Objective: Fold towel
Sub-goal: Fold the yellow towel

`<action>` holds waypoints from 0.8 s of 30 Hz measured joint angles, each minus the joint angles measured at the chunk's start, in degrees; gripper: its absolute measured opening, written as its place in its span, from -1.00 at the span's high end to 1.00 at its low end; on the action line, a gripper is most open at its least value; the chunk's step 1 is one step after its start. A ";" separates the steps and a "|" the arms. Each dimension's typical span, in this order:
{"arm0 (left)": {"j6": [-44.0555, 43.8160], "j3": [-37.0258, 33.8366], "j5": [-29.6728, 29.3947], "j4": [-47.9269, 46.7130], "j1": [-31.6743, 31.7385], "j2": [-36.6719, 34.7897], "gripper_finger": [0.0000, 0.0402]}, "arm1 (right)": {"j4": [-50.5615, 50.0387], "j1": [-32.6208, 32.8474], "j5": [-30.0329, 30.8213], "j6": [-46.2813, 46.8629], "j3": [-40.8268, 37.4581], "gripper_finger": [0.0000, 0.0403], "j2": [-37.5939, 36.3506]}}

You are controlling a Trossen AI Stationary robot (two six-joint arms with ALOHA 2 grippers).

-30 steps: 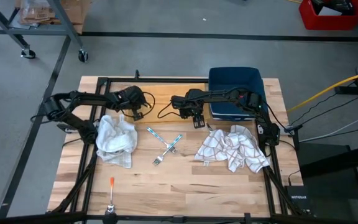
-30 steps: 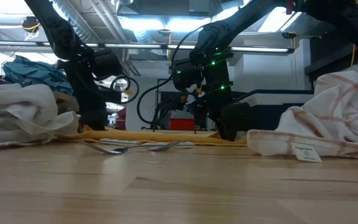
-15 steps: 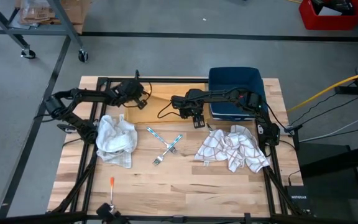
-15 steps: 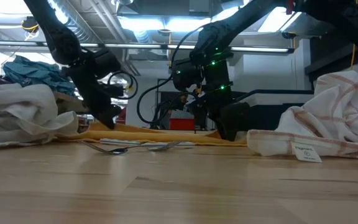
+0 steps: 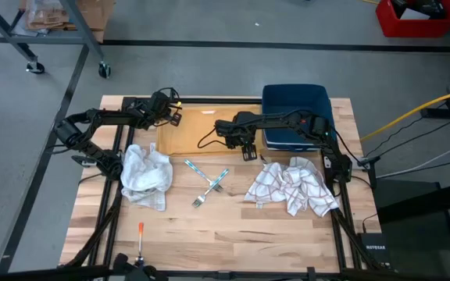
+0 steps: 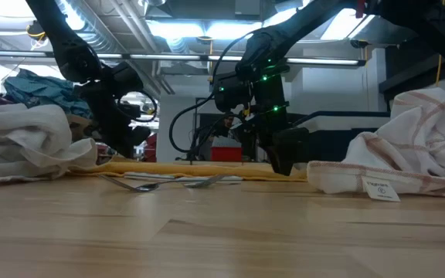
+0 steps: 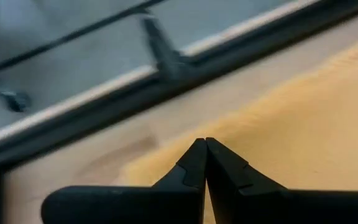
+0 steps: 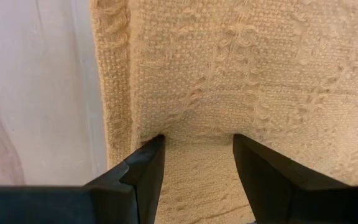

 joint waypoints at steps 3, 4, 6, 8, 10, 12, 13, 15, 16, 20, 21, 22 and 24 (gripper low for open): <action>-0.40 0.00 5.51 -0.04 -1.38 -0.17 0.99 | 0.05 0.00 0.00 0.02 0.00 0.03 0.00; -0.44 0.00 7.02 -0.07 -1.92 -0.44 0.99 | 0.13 0.00 0.00 0.02 0.00 0.03 0.00; -0.45 0.00 10.11 0.03 -3.14 -1.35 0.99 | 0.34 0.00 0.01 0.04 0.00 0.03 0.00; -0.18 0.00 13.43 0.13 -4.30 -2.77 0.99 | 0.59 0.00 0.02 0.05 0.00 0.03 0.00; 0.96 0.00 16.29 0.18 -5.54 -4.61 0.99 | 0.74 0.00 0.04 0.07 0.00 0.03 0.00; 2.32 0.00 18.69 0.15 -6.96 -6.55 0.99 | 0.80 0.00 0.08 0.08 0.00 0.03 0.00; 2.90 0.00 19.74 0.12 -7.69 -7.70 0.99 | 0.83 0.00 0.20 0.09 0.00 0.03 0.00; 4.51 0.00 21.70 -0.22 -9.31 -10.02 0.99 | 0.85 0.00 1.47 0.18 0.00 0.03 0.00; 5.41 0.00 22.39 -0.68 -10.14 -11.21 0.99 | 0.84 0.00 2.54 0.21 0.00 0.03 0.00; 6.55 0.00 22.89 -4.10 -13.96 -14.93 0.99 | 0.17 0.00 6.72 0.20 0.00 0.03 0.00; 6.17 0.00 22.89 -5.72 -15.01 -15.48 0.99 | -0.20 0.00 7.30 0.22 0.00 0.03 0.00; 5.55 0.00 22.89 -7.54 -16.09 -15.79 0.99 | -0.63 0.00 7.65 0.20 0.00 0.03 0.00; 4.14 0.00 22.87 -11.64 -18.21 -15.95 0.99 | -1.35 0.00 7.62 0.22 0.00 0.03 0.00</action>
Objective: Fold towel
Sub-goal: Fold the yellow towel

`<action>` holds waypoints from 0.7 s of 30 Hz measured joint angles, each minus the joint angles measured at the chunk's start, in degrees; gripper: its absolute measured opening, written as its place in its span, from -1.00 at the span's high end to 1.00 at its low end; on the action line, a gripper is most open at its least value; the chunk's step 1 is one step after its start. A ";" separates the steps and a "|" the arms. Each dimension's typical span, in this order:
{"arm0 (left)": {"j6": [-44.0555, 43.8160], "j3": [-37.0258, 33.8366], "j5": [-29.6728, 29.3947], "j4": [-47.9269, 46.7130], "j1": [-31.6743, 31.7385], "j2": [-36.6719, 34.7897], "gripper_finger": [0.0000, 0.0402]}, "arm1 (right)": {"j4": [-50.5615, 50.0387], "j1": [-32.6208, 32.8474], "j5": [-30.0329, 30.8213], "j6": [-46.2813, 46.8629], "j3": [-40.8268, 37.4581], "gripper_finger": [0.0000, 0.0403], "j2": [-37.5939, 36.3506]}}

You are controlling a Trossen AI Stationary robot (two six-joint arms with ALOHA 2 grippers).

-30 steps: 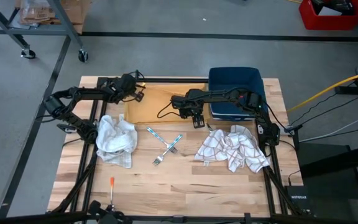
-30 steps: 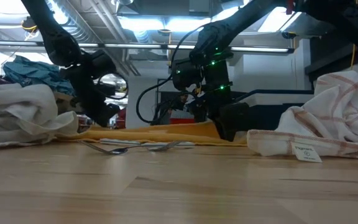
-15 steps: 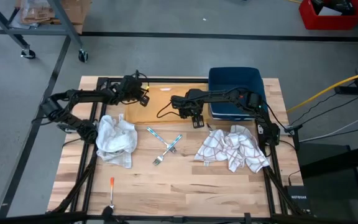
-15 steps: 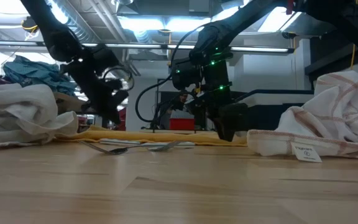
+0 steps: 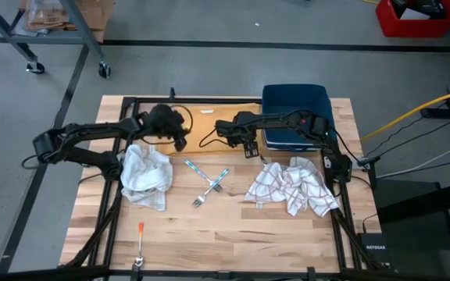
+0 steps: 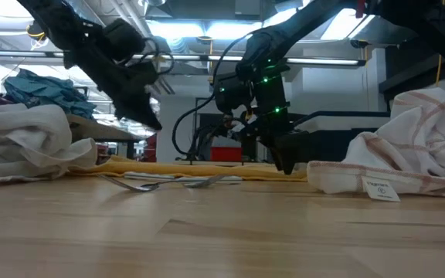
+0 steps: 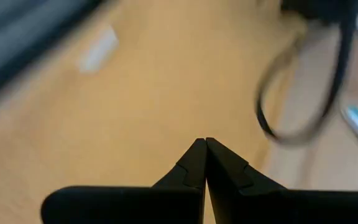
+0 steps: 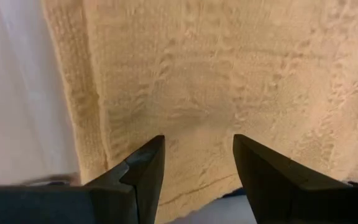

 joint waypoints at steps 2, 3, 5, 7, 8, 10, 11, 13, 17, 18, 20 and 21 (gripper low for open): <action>-0.72 0.00 -0.33 -4.22 -1.93 0.02 0.99 | 0.00 -0.02 -0.03 0.00 0.00 0.03 0.00; -0.71 0.00 -1.02 -6.11 -2.84 0.02 0.99 | 0.02 0.00 -0.33 0.00 0.00 0.03 0.00; -0.79 0.00 -4.15 -9.03 -4.39 0.02 0.99 | 0.04 -0.02 -3.26 1.09 0.00 0.03 0.00; -1.58 0.00 -8.19 -11.24 -5.42 0.04 0.99 | 0.06 -0.02 -7.93 2.92 0.00 0.03 0.00; -1.83 0.00 -10.12 -12.05 -5.70 0.08 0.99 | 0.04 -0.02 -10.86 4.04 0.00 0.03 0.00; -2.04 0.00 -13.17 -13.25 -5.89 0.46 0.99 | 0.06 0.03 -16.07 5.40 0.00 0.03 0.00; -2.09 0.00 -14.40 -13.98 -5.86 0.76 0.99 | 0.11 0.26 -17.99 6.04 0.00 0.03 0.00; -2.19 0.00 -16.31 -14.52 -5.72 1.77 0.99 | 0.46 0.78 -19.11 7.37 0.00 0.03 0.00; -2.75 0.00 -19.08 -14.46 -5.15 4.85 0.99 | 0.54 2.73 -19.39 8.94 0.00 0.03 0.00; -2.99 0.00 -19.63 -14.35 -4.88 5.81 0.99 | 0.54 3.34 -19.45 9.08 0.00 0.03 0.00; -3.60 0.00 -20.87 -14.26 -4.36 7.69 0.99 | 0.52 4.77 -19.53 9.22 0.00 0.03 0.00; -3.80 0.00 -21.43 -14.14 -4.08 8.64 0.99 | 0.52 5.58 -19.53 9.22 0.00 0.03 0.00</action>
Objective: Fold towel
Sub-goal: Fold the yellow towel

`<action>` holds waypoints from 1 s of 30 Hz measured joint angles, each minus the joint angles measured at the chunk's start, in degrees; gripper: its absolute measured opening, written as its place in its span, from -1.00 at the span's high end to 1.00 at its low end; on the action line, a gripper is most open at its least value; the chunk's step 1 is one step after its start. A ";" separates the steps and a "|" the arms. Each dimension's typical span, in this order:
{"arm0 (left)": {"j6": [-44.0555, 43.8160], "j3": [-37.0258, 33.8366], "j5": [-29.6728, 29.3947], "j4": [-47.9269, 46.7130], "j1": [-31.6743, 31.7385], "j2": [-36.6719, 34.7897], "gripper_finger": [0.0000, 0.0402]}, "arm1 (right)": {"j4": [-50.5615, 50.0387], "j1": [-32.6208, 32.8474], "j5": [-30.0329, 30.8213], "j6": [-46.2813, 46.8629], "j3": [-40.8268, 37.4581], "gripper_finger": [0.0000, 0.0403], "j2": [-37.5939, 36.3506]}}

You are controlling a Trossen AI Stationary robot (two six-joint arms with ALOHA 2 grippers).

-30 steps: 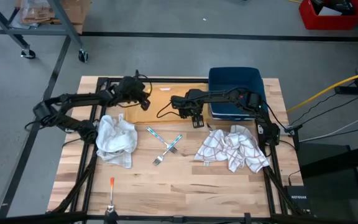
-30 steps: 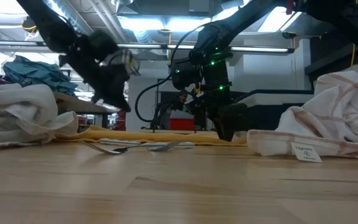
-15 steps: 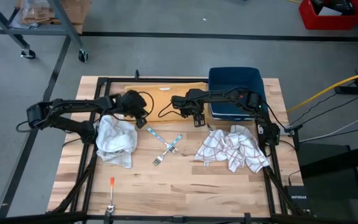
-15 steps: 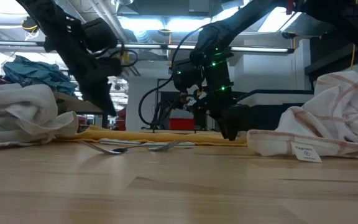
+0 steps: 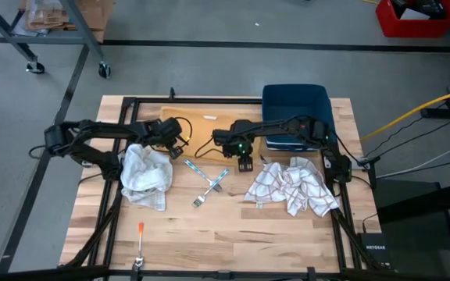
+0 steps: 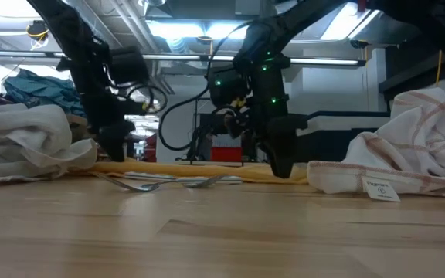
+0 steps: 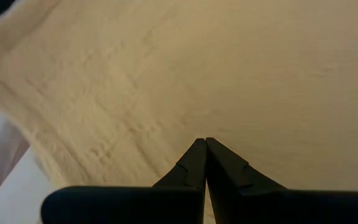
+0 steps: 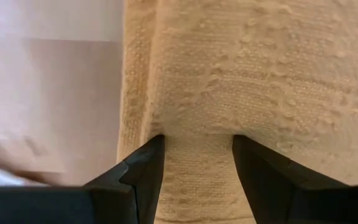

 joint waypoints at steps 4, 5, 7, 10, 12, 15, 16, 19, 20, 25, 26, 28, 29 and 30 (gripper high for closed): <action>0.09 0.00 -0.39 2.09 1.20 3.82 0.99 | 0.11 3.27 -0.09 0.00 0.00 0.03 0.00; 0.09 0.02 -0.60 3.41 1.44 4.63 0.99 | 0.27 4.13 -0.54 0.00 0.00 0.03 0.00; 0.10 0.10 -0.84 5.80 1.95 6.14 0.99 | 0.95 5.74 -2.26 0.17 0.00 0.03 0.00; 1.17 0.13 -1.06 10.17 2.53 7.84 0.99 | 3.67 8.27 -3.91 2.48 0.00 0.03 -0.05; 3.41 0.11 -0.94 12.92 2.93 8.46 0.99 | 6.15 9.87 -4.86 2.88 0.04 0.03 -0.11; 7.03 -0.03 -0.40 17.02 3.52 8.95 0.99 | 9.93 12.23 -6.30 3.00 0.05 0.03 -0.11; 8.28 -0.10 -0.16 18.08 3.74 8.95 0.99 | 11.38 12.98 -6.76 3.00 0.04 0.03 -0.11; 10.84 -0.11 -0.03 21.55 4.23 8.95 0.99 | 16.69 14.97 -7.40 2.99 0.04 0.03 -0.06; 11.28 -0.11 0.01 22.04 4.45 8.95 0.99 | 18.73 15.48 -7.46 2.99 0.04 0.03 0.00; 12.59 -0.11 0.53 23.59 4.46 8.95 0.99 | 28.77 17.07 -7.62 2.99 -0.02 0.03 0.09; 12.59 -0.11 0.55 23.59 4.46 8.95 0.99 | 30.44 17.13 -7.81 3.07 -0.02 0.03 0.09; 12.51 -0.10 0.58 23.62 4.46 8.95 0.99 | 33.16 17.06 -8.80 4.61 -0.02 0.03 0.09; 12.32 -0.11 0.55 23.58 4.41 8.95 0.99 | 34.41 17.02 -9.61 5.43 -0.02 0.03 0.09; 11.91 -0.10 0.55 23.65 4.36 8.95 0.99 | 35.35 17.00 -9.97 5.78 -0.02 0.03 0.09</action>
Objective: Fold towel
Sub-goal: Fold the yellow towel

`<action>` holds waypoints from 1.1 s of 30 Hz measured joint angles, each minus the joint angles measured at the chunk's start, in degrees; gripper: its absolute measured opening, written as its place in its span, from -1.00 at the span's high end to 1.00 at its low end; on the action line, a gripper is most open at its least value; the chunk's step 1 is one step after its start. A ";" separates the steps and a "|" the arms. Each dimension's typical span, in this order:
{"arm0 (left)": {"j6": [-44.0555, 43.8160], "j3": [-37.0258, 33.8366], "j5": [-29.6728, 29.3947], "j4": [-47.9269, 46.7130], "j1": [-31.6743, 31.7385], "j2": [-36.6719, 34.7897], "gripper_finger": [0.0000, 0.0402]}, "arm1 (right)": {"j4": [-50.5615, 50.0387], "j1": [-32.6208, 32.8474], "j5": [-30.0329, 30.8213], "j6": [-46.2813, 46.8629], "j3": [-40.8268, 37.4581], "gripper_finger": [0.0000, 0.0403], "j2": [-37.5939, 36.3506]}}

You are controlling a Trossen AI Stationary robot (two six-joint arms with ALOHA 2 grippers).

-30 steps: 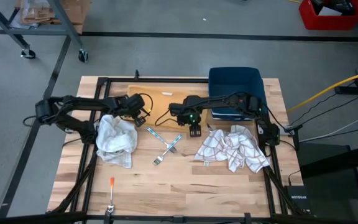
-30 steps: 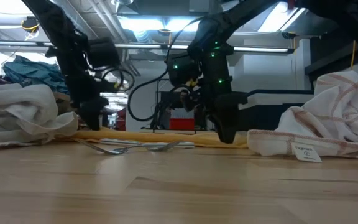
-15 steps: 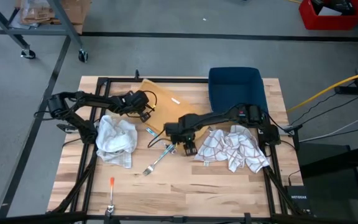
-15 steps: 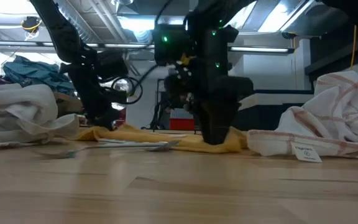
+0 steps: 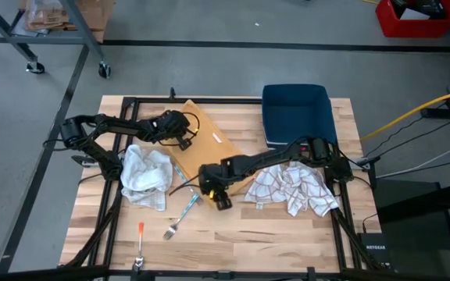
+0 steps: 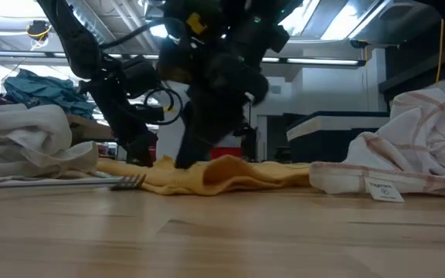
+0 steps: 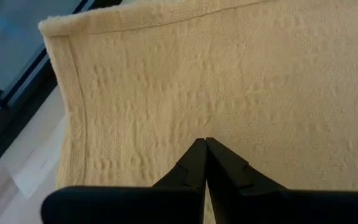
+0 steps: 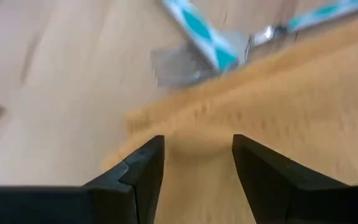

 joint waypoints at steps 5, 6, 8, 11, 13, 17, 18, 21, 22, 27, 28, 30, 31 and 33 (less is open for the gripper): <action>-5.27 0.08 -0.05 0.37 -0.60 -0.50 0.99 | -2.13 -0.13 2.16 0.17 1.70 0.03 0.02; -5.84 0.10 -0.07 0.25 -0.90 -0.83 0.99 | -3.55 -0.13 3.37 0.04 2.76 0.03 0.02; -6.44 0.40 -0.09 0.17 -1.75 -1.67 0.99 | -6.58 -0.13 6.47 -0.77 5.00 0.03 -0.06; -5.40 0.49 -0.11 -0.18 -3.39 -3.50 0.99 | -14.02 -0.26 11.53 -3.90 9.08 0.03 0.00; -5.10 0.51 -0.09 -1.14 -4.24 -4.58 0.99 | -17.48 -0.58 14.75 -6.20 11.52 0.03 -0.03; -7.52 0.54 -0.28 -6.74 -5.40 -6.07 0.99 | -22.28 -2.26 19.69 -8.19 13.27 0.03 -0.11; -8.79 0.55 -0.31 -8.54 -5.75 -6.12 0.99 | -23.14 -2.85 19.99 -8.24 13.27 0.03 -0.09; -12.78 0.55 -0.37 -13.88 -6.98 -6.12 0.99 | -26.49 -5.01 19.86 -8.25 13.27 0.03 -0.09; -13.81 0.55 -0.34 -15.25 -7.50 -6.12 0.99 | -27.58 -5.81 19.65 -8.27 13.27 0.03 -0.09; -16.44 0.53 -0.33 -19.35 -9.99 -6.12 0.99 | -29.56 -10.67 19.00 -8.25 13.27 0.03 -0.07; -16.44 0.53 -0.33 -19.86 -10.39 -6.12 0.99 | -29.53 -11.59 19.04 -8.25 13.25 0.03 -0.07; -16.36 0.53 -0.33 -20.59 -10.86 -6.12 0.99 | -28.59 -13.45 18.99 -8.25 12.54 0.03 0.11; -16.36 0.53 -0.35 -20.86 -10.94 -6.12 0.99 | -28.45 -14.32 18.44 -8.23 12.10 0.03 0.17; -16.36 0.38 -0.35 -21.11 -10.88 -6.12 0.99 | -28.04 -15.87 16.39 -8.17 10.59 0.03 0.24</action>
